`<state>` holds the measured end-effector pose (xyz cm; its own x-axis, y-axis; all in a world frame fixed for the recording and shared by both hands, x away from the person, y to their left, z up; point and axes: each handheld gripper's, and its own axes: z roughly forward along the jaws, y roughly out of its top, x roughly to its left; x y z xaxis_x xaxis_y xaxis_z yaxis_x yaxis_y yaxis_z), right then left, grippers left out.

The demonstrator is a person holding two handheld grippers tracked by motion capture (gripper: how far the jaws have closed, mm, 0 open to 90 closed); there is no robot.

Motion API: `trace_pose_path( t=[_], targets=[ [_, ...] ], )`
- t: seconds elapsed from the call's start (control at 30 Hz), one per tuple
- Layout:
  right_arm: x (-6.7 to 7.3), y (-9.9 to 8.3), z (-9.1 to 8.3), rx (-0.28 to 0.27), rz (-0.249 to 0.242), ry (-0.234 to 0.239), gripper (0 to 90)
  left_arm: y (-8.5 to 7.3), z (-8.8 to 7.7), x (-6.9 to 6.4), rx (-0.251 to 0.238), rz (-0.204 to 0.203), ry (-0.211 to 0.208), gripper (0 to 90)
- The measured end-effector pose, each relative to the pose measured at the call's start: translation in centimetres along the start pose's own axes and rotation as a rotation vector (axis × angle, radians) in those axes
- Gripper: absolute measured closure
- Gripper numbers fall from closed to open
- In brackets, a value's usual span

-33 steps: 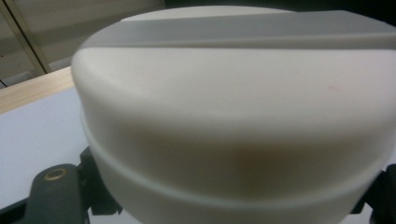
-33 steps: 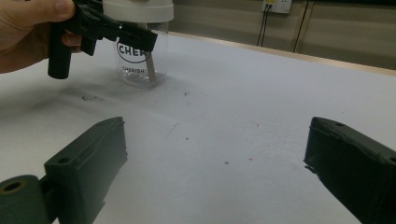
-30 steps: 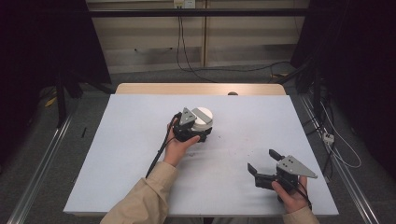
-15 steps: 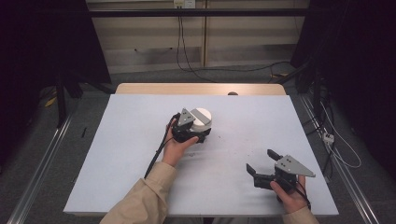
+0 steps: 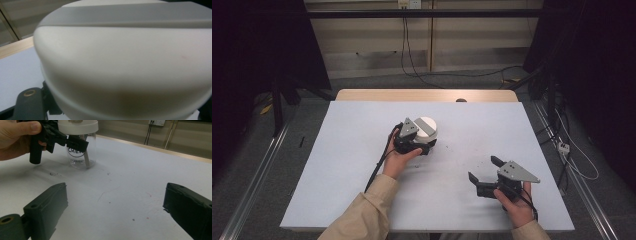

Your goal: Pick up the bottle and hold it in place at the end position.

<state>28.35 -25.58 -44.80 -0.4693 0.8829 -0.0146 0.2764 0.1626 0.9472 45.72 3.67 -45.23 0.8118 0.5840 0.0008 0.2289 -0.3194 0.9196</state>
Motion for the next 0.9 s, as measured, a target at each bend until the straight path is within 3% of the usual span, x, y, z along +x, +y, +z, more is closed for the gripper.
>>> trace_pose_path(
  t=[0.3, 0.83, 0.9],
  targets=[
    [-0.2, 0.9, 0.3, 0.005, 0.011, 0.006, 4.9, 0.0, 0.1, -0.1, 0.010, 0.001, 0.011, 18.5],
    [0.4, 2.6, 3.0, 0.032, 0.031, 0.023, 4.9, 0.0, 0.0, 0.0, 0.012, 0.004, 0.012, 18.6],
    [0.7, 2.9, 3.5, 0.036, 0.031, 0.027, 5.0, -0.1, 0.1, -0.1, 0.010, -0.010, 0.003, 18.6]
  ],
)
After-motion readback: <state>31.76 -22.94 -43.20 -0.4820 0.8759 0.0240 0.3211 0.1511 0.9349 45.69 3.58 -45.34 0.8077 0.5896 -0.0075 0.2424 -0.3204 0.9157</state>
